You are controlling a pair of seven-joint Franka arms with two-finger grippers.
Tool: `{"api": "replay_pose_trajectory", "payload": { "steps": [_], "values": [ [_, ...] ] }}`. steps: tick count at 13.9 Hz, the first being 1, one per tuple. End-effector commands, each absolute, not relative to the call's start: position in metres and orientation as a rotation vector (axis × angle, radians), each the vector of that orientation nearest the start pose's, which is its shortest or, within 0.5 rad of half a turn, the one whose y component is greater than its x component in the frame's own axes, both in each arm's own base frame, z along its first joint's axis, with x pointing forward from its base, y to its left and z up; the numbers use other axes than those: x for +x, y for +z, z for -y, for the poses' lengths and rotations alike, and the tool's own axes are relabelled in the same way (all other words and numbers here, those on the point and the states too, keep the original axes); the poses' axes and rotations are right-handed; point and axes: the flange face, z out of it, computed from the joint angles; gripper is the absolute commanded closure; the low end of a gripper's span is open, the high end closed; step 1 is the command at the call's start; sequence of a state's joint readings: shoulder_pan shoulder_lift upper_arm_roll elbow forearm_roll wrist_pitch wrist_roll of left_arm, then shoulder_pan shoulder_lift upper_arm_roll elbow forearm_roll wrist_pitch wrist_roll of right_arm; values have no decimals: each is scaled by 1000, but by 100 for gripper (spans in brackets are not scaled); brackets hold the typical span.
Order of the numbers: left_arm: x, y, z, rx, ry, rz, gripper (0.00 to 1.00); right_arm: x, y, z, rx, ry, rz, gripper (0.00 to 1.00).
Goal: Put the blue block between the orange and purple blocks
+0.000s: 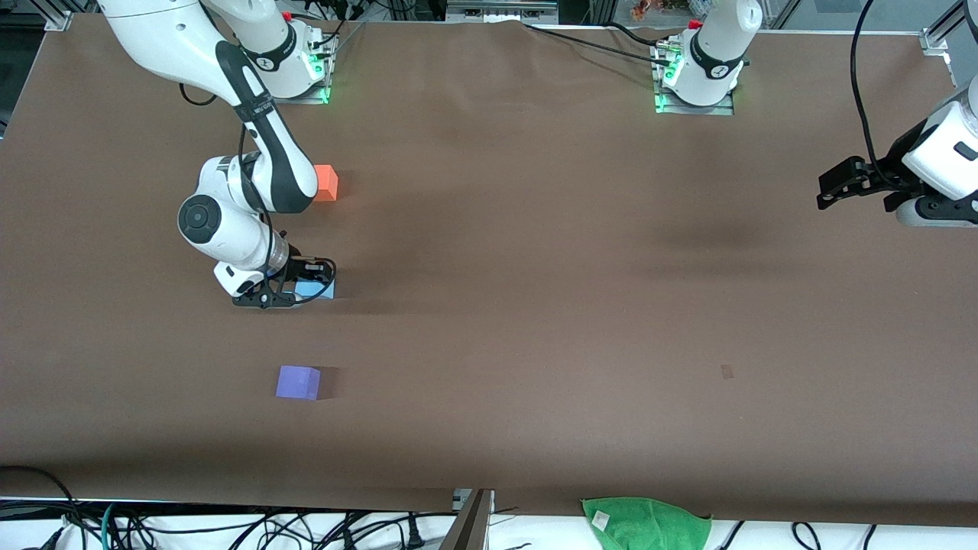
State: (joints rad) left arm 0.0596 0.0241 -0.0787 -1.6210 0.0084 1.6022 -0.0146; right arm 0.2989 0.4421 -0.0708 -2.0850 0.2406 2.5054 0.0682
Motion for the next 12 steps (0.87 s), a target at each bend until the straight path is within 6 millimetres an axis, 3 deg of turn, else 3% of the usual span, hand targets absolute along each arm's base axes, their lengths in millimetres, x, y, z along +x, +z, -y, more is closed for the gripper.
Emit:
{"api": "replay_pose_trajectory", "payload": {
  "steps": [1, 2, 3, 8, 10, 12],
  "values": [
    [566, 595, 10, -3128, 67, 2, 0, 561, 206, -128, -3025, 49, -44, 58],
    [566, 595, 10, -3128, 67, 4, 0, 561, 206, -128, -3025, 47, -46, 37],
    [566, 595, 10, -3131, 67, 4, 0, 563, 209, -128, -3023, 38, -45, 0],
    [566, 595, 10, -3131, 67, 2, 0, 573, 233, -130, -3010, -25, -57, 0],
    [566, 594, 9, -3134, 69, 2, 0, 584, 263, -132, -2994, -110, -46, 0],
    [569, 589, 8, -3134, 84, 4, 0, 595, 292, -118, -2993, -176, -55, 0]
  ]
}}
